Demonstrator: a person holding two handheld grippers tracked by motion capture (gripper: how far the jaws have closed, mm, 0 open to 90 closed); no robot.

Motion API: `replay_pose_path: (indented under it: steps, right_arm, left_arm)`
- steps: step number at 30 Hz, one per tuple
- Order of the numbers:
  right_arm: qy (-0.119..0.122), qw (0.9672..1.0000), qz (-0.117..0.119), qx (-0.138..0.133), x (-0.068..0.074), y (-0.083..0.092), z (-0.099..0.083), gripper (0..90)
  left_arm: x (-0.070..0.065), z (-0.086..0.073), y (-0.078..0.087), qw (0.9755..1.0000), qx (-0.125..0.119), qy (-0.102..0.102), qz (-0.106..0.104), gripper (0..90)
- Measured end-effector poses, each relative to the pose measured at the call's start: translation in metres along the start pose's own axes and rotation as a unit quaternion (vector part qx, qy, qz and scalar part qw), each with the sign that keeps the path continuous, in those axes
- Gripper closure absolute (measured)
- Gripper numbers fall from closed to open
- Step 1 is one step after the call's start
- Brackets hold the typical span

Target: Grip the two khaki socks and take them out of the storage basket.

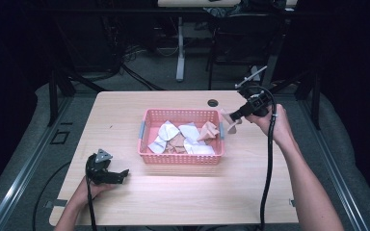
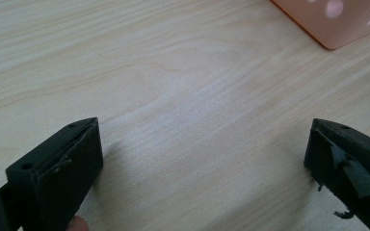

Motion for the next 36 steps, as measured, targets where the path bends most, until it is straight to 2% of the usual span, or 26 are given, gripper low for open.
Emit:
replay_pose_path:
  steps: [8,15,18,27,29,31,33,36]
  right_arm:
    - [-0.021,0.9994,-0.021,0.017,-0.024,-0.008,-0.02,84.3]
    - [-0.046,0.9974,-0.029,0.047,-0.047,-0.03,-0.044,84.3]
    - [-0.061,0.996,-0.03,0.058,-0.051,-0.042,-0.051,84.2]
    - [-0.066,0.9923,-0.034,0.099,-0.055,-0.073,-0.069,83.6]
    - [-0.077,0.9917,-0.031,0.098,-0.054,-0.079,-0.072,83.3]
    - [-0.077,0.9909,-0.034,0.106,-0.055,-0.085,-0.076,82.6]
    - [-0.081,0.9898,-0.035,0.112,-0.056,-0.091,-0.08,80.4]
    - [-0.084,0.9886,-0.038,0.119,-0.057,-0.097,-0.084,70.3]
  left_arm:
    - [0.0,0.0,0.0,1.0,0.0,0.0,0.001,0.0]
    - [0.0,0.0,0.0,1.0,0.0,0.0,0.0,0.0]
    - [0.0,0.0,0.0,1.0,0.0,0.0,0.0,0.0]
    - [0.0,0.0,0.0,1.0,0.0,0.0,0.0,0.0]
    - [0.0,0.0,0.0,1.0,0.0,0.0,0.0,0.0]
    - [0.0,0.0,0.0,1.0,0.0,0.0,0.0,0.0]
    - [0.0,0.0,0.0,1.0,0.0,0.0,0.0,0.0]
    - [0.0,0.0,0.0,1.0,0.0,0.0,0.0,0.0]
Point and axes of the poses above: each handheld gripper's, and its own axes: y roughly backward along the jaws, z roughly out of its top, x roughly to its left, the point moved 4 cm from there along -y, roughly forward along the jaws, and after that the axes turned 12 degrees about -z, right-handed, at the moved point
